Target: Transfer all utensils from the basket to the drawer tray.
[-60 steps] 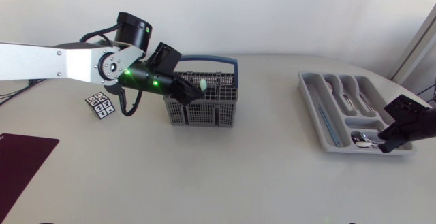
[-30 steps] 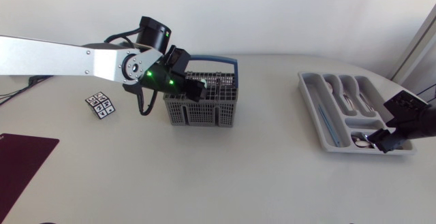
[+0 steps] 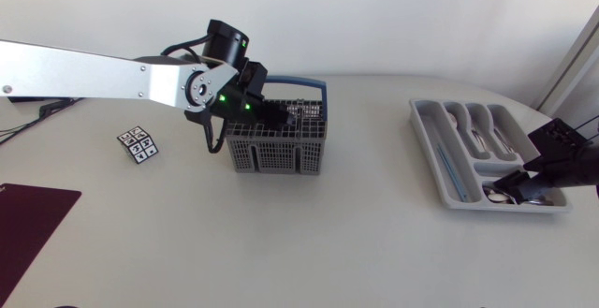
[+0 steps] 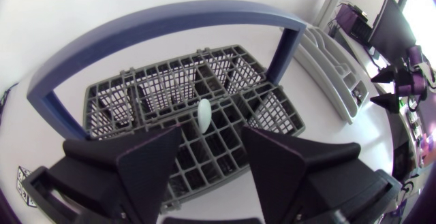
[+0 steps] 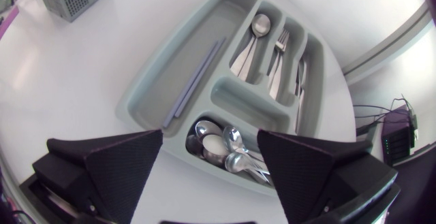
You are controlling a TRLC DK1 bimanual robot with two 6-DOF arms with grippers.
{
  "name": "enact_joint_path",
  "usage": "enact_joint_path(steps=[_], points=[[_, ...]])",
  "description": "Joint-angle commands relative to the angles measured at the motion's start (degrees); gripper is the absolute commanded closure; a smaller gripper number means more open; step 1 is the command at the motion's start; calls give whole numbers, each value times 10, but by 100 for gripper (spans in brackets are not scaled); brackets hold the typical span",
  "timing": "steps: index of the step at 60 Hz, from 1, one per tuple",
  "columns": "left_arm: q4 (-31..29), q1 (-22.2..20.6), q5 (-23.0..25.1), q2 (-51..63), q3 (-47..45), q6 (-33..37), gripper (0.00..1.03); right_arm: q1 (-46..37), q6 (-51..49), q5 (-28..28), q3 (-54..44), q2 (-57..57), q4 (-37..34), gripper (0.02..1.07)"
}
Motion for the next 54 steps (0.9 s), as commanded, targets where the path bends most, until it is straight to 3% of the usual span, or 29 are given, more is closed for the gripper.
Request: enact_joint_path(steps=[1,11,22,27,49,54], points=[[10,-7,-5,24,23,-20,45,1,21,-9,5,-2,-3,7],[40,-12,-14,38,19,-21,50,3,30,-21,3,-2,1,7],[82,-12,-19,44,2,-21,70,3,30,-26,0,2,8,7],[96,-12,-19,42,-6,-20,75,2,29,-28,-5,2,13,7],[104,-9,-19,31,-30,-15,96,5,31,-28,-7,-7,11,7],[104,-10,-18,29,-34,-15,97,8,32,-28,-8,-9,10,7]])
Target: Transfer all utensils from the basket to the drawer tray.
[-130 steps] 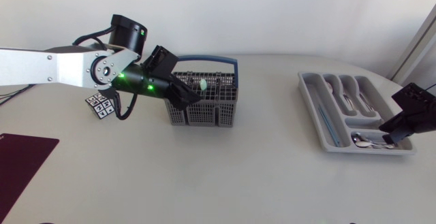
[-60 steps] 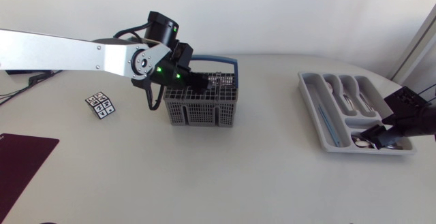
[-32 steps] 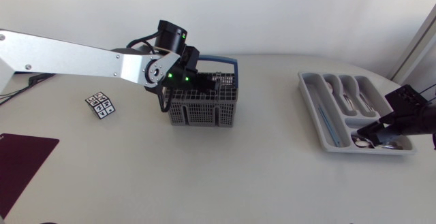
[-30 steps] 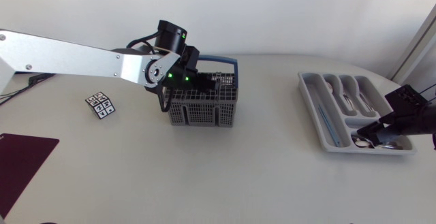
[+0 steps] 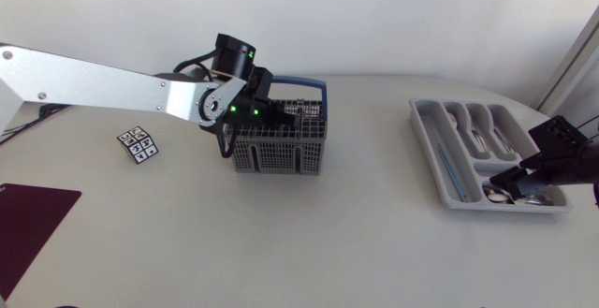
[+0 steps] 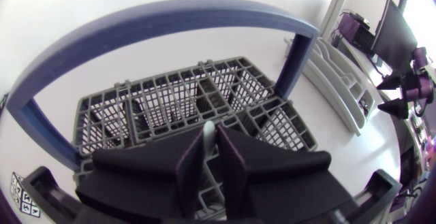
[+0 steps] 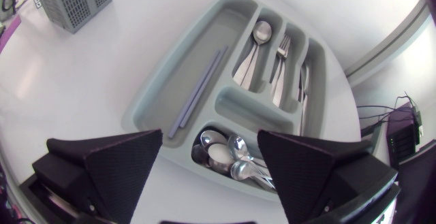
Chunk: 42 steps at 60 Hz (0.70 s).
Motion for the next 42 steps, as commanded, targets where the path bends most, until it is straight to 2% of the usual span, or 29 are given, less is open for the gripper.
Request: enact_joint_path(steps=[1,22,42], points=[[3,-2,-1,-5,-18,-3,98,7,10,-1,-9,-10,1,7],[32,-1,18,-41,-52,-1,98,17,15,2,-13,-21,1,7],[65,13,59,-74,-81,-12,98,29,20,7,-14,-32,0,7]])
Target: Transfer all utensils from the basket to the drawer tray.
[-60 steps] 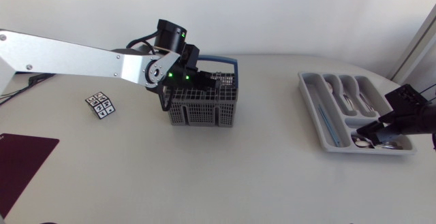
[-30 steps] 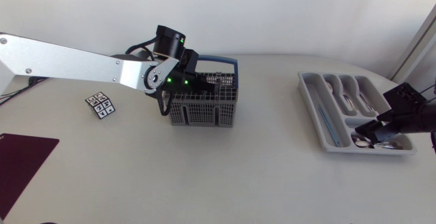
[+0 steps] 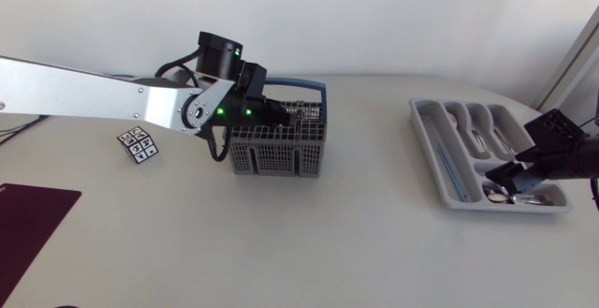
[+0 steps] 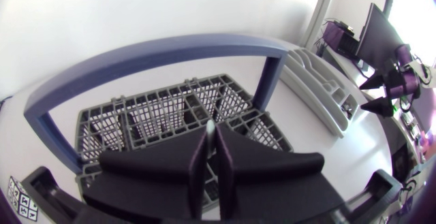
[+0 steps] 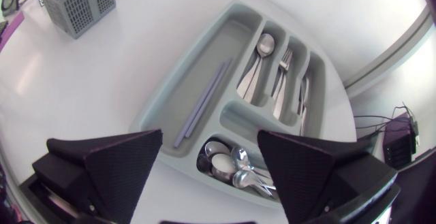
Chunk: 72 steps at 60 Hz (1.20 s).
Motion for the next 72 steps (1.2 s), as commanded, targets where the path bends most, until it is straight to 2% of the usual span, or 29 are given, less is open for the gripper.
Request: enact_joint_path(steps=[1,20,26,48,60,72], points=[[7,11,20,-18,-18,-15,98,6,14,4,-14,-10,0,7],[7,47,103,-54,-23,-67,98,20,22,10,-15,-30,-5,7],[7,61,143,-70,-27,-88,98,29,28,10,-16,-38,-8,7],[-7,80,196,-108,-36,-122,97,60,44,5,-24,-84,-13,7],[-9,75,184,-131,-43,-102,97,80,58,0,-31,-107,-13,7],[-26,52,139,-161,-50,-43,97,98,54,-4,-54,-132,-11,7]])
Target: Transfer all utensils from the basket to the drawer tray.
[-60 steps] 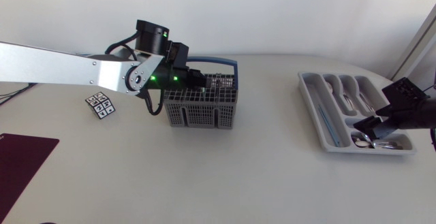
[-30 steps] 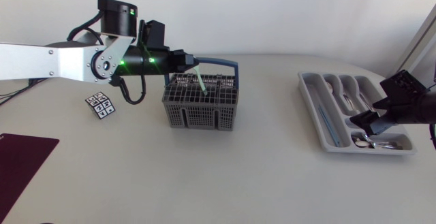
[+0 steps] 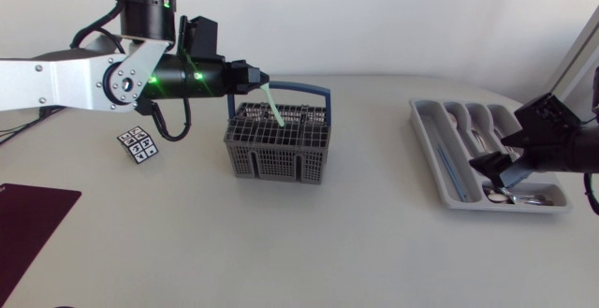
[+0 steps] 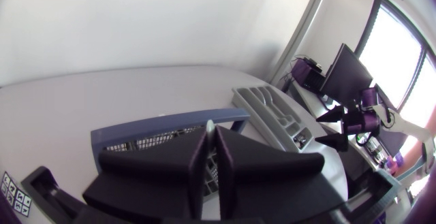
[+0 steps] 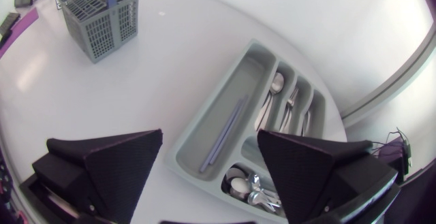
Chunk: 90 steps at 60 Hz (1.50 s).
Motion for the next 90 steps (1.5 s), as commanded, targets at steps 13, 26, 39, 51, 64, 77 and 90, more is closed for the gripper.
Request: enact_joint_path(steps=[13,26,39,51,64,77,90], points=[[-57,-27,-16,-59,-6,66,97,44,12,-20,-20,-62,-23,7],[-128,-74,-15,-91,-6,129,97,129,26,-81,25,-81,-105,7],[-166,-89,47,-90,-11,153,97,223,49,-147,36,-76,-118,7],[-202,-101,126,-85,-4,156,97,291,66,-208,38,-51,-108,7],[-227,-138,169,-83,-8,167,97,370,109,-216,30,-39,-63,12],[-251,-163,197,-85,-6,179,97,417,139,-218,31,-23,-34,21],[-261,-166,209,-92,-7,183,97,426,153,-233,36,-28,-32,49]])
